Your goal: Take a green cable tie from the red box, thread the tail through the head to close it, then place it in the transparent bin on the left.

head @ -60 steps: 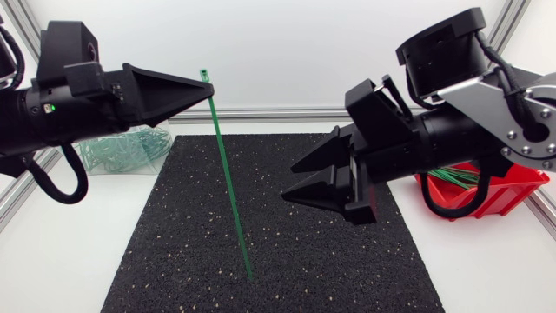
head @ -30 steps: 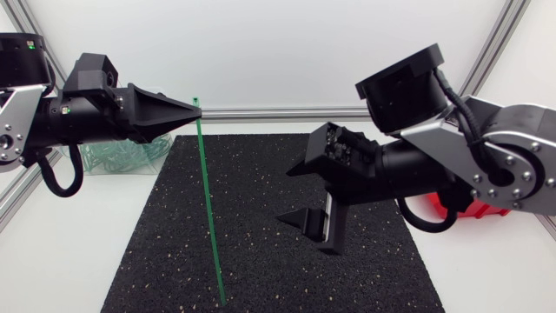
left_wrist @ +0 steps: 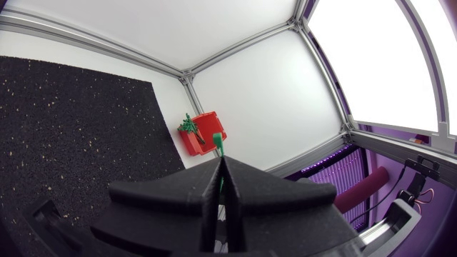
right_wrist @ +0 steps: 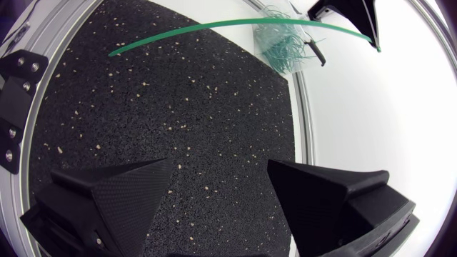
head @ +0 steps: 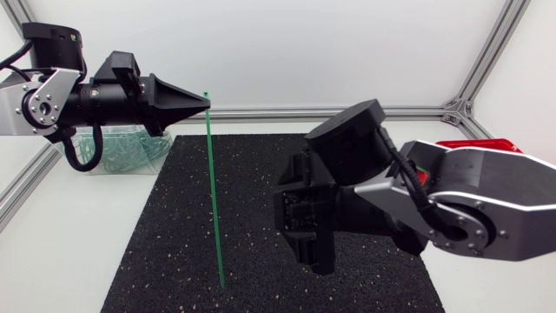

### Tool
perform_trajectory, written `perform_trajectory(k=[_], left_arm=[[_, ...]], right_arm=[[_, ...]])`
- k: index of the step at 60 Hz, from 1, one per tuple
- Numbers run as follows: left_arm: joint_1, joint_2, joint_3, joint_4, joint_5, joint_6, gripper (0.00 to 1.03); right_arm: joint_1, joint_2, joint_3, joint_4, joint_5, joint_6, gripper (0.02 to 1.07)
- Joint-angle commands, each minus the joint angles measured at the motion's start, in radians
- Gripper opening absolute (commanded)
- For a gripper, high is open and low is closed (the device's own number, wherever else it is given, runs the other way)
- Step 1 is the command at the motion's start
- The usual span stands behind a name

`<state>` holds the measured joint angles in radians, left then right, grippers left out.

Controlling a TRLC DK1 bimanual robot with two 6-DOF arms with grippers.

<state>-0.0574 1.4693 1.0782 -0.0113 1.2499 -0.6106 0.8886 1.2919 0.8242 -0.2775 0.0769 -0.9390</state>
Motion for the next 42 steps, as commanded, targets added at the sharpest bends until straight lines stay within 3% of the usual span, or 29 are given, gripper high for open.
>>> perform_trajectory(k=[1, 3, 7, 12, 16, 20, 24, 33, 37, 42], left_arm=[[0.013, 0.014, 0.029, -0.007, 0.025, -0.028, 0.03], [0.018, 0.019, 0.029, -0.007, 0.028, -0.026, 0.03], [0.024, 0.028, 0.028, -0.007, 0.029, -0.012, 0.03], [0.024, 0.045, 0.026, -0.007, 0.036, 0.009, 0.03], [0.019, 0.052, 0.023, -0.007, 0.037, 0.020, 0.03], [0.018, 0.052, 0.020, -0.007, 0.037, 0.028, 0.03], [0.021, 0.052, 0.019, -0.009, 0.037, 0.032, 0.03], [0.024, 0.056, 0.011, -0.007, 0.036, 0.040, 0.03], [0.024, 0.057, 0.009, -0.009, 0.036, 0.041, 0.03], [0.021, 0.059, 0.011, -0.009, 0.034, 0.041, 0.03]], right_arm=[[0.035, 0.010, 0.035, -0.038, 0.008, -0.052, 0.95], [0.041, 0.003, 0.035, -0.037, 0.003, -0.064, 0.93], [0.067, -0.009, 0.033, -0.054, -0.002, -0.109, 0.78], [0.076, 0.007, 0.076, -0.111, -0.011, -0.078, 0.75], [0.075, 0.027, 0.084, -0.117, -0.011, -0.086, 0.90], [0.070, 0.053, 0.081, -0.103, 0.000, -0.095, 0.92], [0.070, 0.078, 0.066, -0.052, 0.032, -0.109, 1.03], [0.079, 0.106, 0.001, 0.043, 0.093, -0.178, 1.03], [0.107, 0.104, -0.053, 0.135, 0.166, -0.230, 1.03], [0.128, 0.136, -0.031, 0.087, 0.235, -0.190, 1.03]])
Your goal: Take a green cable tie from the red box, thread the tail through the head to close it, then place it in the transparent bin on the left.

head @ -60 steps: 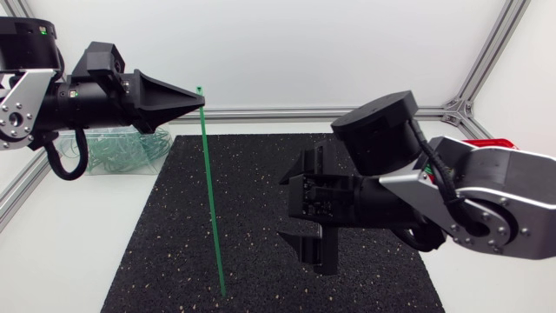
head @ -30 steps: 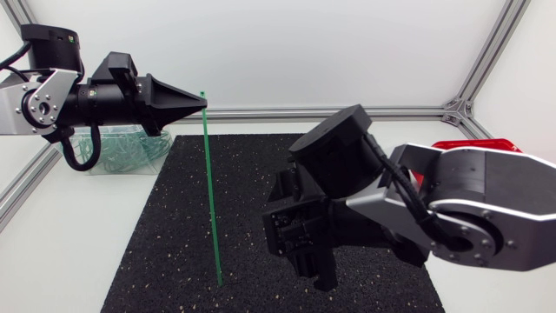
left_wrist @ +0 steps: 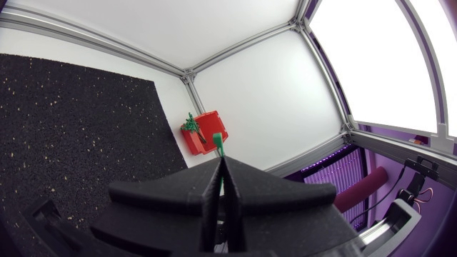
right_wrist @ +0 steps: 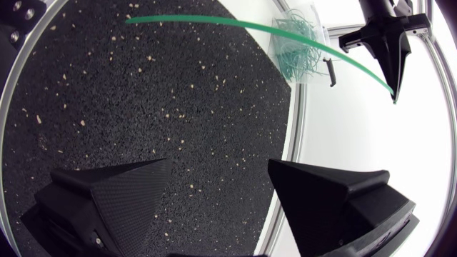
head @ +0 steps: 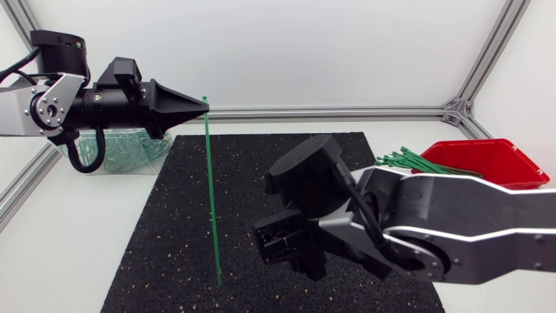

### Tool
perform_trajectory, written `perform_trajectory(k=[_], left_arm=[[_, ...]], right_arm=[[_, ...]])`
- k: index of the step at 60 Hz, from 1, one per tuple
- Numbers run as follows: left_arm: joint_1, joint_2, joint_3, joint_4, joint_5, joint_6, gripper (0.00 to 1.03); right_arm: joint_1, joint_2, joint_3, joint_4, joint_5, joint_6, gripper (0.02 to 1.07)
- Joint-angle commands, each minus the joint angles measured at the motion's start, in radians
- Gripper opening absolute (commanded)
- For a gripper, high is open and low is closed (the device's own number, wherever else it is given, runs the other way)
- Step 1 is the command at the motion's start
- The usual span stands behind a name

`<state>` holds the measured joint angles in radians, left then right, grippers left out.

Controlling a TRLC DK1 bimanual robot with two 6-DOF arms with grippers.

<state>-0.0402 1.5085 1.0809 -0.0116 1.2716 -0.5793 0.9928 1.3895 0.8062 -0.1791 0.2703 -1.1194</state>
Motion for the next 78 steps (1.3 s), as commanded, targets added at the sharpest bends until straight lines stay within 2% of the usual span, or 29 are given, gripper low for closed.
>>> perform_trajectory(k=[1, 9, 13, 18, 26, 39, 46, 51, 56, 63, 70, 78], left_arm=[[0.003, 0.019, 0.008, -0.008, 0.011, 0.010, 0.03], [0.002, 0.018, 0.004, -0.008, 0.008, 0.013, 0.03], [0.002, 0.018, 0.002, -0.008, 0.006, 0.015, 0.03], [0.002, 0.018, -0.001, -0.008, 0.006, 0.015, 0.03], [0.005, 0.015, -0.006, -0.008, 0.003, 0.015, 0.03], [-0.003, 0.012, -0.006, -0.008, -0.008, 0.016, 0.03], [-0.003, 0.009, -0.006, -0.008, -0.011, 0.015, 0.03], [-0.003, 0.009, -0.007, -0.008, -0.012, 0.015, 0.03], [-0.003, 0.009, -0.007, -0.008, -0.015, 0.016, 0.03], [-0.004, 0.009, -0.006, -0.008, -0.017, 0.015, 0.03], [-0.004, 0.016, 0.004, -0.019, -0.017, 0.015, 0.03], [-0.004, 0.044, 0.022, -0.048, -0.014, 0.015, 0.03]], right_arm=[[0.032, 0.049, -0.004, -0.019, 0.052, 0.013, 1.03], [0.067, 0.052, 0.010, -0.117, 0.090, 0.050, 1.02], [0.087, 0.045, 0.007, -0.100, 0.099, 0.067, 1.02], [0.096, 0.042, 0.022, -0.138, 0.102, 0.073, 1.02], [0.083, 0.046, 0.025, -0.115, 0.050, 0.064, 1.02], [0.070, 0.068, -0.025, -0.013, 0.050, -0.022, 1.02], [0.087, 0.060, -0.021, -0.094, 0.046, 0.020, 1.02], [0.099, 0.045, -0.027, -0.089, 0.052, 0.043, 1.02], [0.096, 0.046, -0.045, -0.022, 0.058, 0.046, 1.02], [0.086, 0.039, -0.145, 0.230, 0.017, -0.063, 1.02], [0.084, 0.055, -0.228, 0.460, 0.020, -0.172, 1.02], [0.084, 0.077, -0.262, 0.619, 0.026, -0.253, 1.02]])
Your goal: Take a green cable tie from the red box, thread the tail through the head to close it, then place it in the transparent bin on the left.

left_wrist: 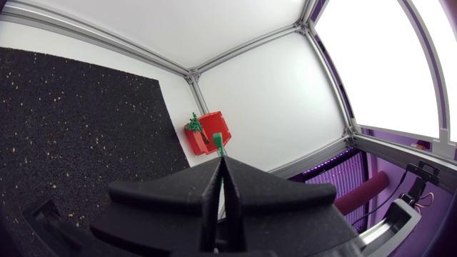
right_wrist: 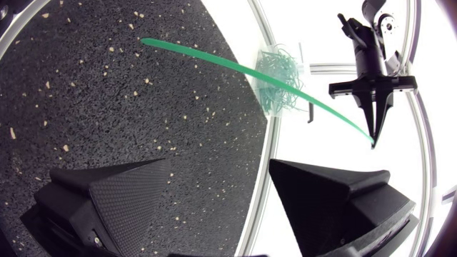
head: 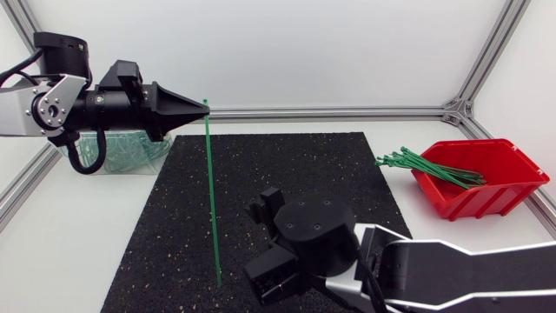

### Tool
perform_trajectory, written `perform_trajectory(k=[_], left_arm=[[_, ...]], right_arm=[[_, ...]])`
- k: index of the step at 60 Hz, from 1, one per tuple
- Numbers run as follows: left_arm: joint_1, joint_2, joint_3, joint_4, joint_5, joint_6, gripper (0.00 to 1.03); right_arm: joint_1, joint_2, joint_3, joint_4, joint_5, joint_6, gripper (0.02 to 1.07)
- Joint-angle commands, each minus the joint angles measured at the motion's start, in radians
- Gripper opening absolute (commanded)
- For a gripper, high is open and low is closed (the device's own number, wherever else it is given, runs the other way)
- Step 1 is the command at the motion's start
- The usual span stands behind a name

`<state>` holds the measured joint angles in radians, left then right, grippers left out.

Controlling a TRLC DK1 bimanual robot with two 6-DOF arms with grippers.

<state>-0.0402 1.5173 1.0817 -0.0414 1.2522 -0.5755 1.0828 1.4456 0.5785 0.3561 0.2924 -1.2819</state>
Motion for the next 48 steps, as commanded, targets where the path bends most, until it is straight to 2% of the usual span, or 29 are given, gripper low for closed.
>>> perform_trajectory(k=[1, 5, 12, 25, 38, 48], left_arm=[[-0.003, 0.037, 0.023, -0.020, 0.007, 0.011, 0.03], [0.000, 0.043, 0.029, -0.028, 0.010, 0.011, 0.03], [0.000, 0.047, 0.037, -0.045, 0.013, 0.011, 0.03], [0.008, 0.061, 0.046, -0.048, 0.018, 0.011, 0.03], [0.010, 0.066, 0.044, -0.049, 0.018, 0.012, 0.03], [0.010, 0.066, 0.044, -0.049, 0.018, 0.012, 0.03]], right_arm=[[-0.006, 0.024, -0.040, 0.106, 0.004, -0.108, 1.02], [-0.006, 0.042, -0.054, 0.158, 0.004, -0.140, 1.02], [-0.006, 0.079, -0.128, 0.362, -0.038, -0.275, 1.02], [0.014, 0.076, -0.183, 0.466, -0.130, -0.356, 1.02], [0.009, 0.128, -0.157, 0.515, -0.139, -0.399, 1.02], [-0.003, 0.131, -0.164, 0.554, -0.262, -0.419, 1.02]])
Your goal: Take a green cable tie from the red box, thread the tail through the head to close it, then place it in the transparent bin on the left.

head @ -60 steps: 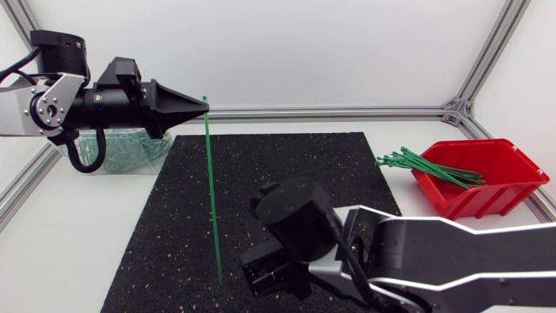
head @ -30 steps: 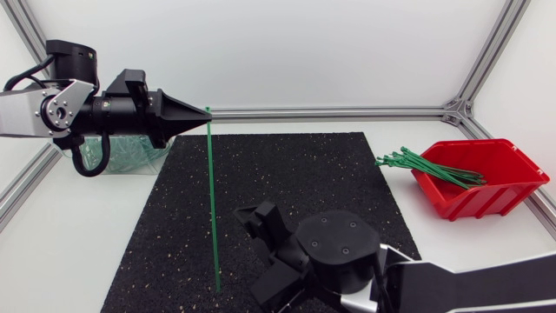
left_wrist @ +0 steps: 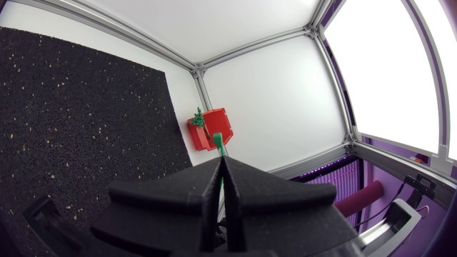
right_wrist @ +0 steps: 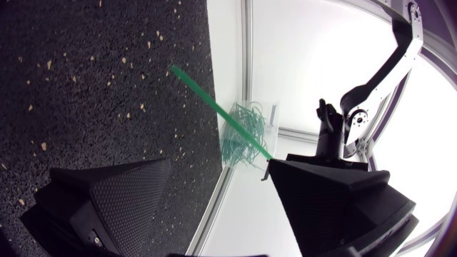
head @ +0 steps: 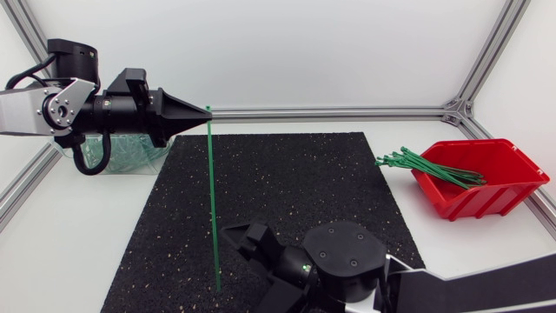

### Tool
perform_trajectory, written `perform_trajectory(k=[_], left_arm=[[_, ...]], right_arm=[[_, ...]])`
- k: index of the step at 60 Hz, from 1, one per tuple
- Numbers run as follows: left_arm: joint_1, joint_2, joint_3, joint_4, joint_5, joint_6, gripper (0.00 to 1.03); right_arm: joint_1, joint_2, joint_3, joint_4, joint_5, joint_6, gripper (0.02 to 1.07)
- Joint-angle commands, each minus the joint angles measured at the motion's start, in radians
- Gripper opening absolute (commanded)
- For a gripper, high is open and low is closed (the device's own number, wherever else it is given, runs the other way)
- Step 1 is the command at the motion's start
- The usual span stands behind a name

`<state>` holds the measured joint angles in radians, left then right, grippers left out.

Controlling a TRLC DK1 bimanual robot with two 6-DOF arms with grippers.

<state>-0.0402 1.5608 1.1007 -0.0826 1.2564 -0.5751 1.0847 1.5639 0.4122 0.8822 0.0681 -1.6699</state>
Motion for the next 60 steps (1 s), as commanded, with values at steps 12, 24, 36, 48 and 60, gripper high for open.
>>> perform_trajectory(k=[12, 24, 36, 48, 60], left_arm=[[0.011, 0.021, 0.024, -0.008, 0.014, 0.012, 0.03], [0.016, 0.019, 0.024, -0.009, 0.014, 0.012, 0.03], [0.000, 0.015, 0.025, -0.028, 0.014, 0.012, 0.03], [-0.001, 0.021, 0.025, -0.031, 0.014, 0.012, 0.03], [0.000, 0.028, 0.025, -0.031, 0.014, 0.012, 0.03]], right_arm=[[-0.011, 0.021, -0.001, 0.063, -0.251, -0.002, 1.02], [-0.019, 0.042, 0.000, 0.090, -0.241, -0.017, 1.02], [-0.052, 0.099, 0.010, 0.113, -0.220, -0.054, 0.82], [-0.042, 0.094, 0.016, 0.116, -0.229, -0.071, 0.61], [-0.023, 0.090, 0.025, 0.124, -0.229, -0.073, 0.61]])
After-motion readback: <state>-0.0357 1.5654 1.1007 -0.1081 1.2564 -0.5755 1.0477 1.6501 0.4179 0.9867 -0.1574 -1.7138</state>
